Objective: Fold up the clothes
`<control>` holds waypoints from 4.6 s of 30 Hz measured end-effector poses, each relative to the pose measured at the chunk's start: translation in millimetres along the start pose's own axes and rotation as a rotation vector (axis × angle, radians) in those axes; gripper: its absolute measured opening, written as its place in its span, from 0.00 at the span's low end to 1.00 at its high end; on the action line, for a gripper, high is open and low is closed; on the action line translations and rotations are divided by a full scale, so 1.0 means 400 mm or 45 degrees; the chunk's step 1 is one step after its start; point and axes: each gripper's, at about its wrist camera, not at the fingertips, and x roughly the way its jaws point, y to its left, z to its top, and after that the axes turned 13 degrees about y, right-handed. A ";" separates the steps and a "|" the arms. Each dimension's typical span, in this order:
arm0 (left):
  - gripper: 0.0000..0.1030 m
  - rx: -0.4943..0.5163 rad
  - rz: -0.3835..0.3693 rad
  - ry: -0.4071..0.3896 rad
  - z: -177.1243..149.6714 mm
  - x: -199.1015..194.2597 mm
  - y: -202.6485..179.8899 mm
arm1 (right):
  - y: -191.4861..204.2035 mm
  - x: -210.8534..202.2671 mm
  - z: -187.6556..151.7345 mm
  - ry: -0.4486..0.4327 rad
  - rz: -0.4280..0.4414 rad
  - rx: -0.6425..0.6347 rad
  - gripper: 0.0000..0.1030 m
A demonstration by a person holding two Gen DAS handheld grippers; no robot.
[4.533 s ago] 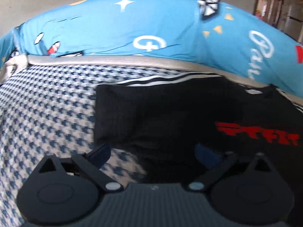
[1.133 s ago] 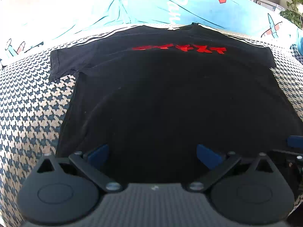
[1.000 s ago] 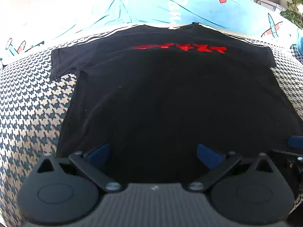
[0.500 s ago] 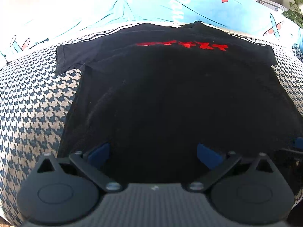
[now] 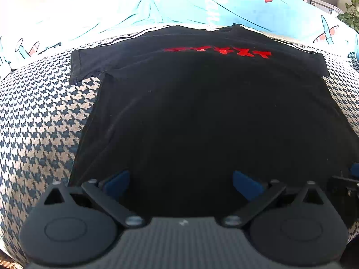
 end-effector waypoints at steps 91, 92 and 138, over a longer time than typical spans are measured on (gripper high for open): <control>1.00 -0.072 0.014 0.098 0.242 0.107 -0.020 | -0.218 0.037 0.334 -0.101 -0.021 0.187 0.77; 1.00 -0.073 0.015 0.099 0.250 0.111 -0.017 | -0.229 0.042 0.343 -0.108 -0.017 0.207 0.77; 1.00 -0.069 0.033 0.063 0.308 0.144 0.030 | -0.407 0.195 0.553 -0.343 -0.039 0.503 0.12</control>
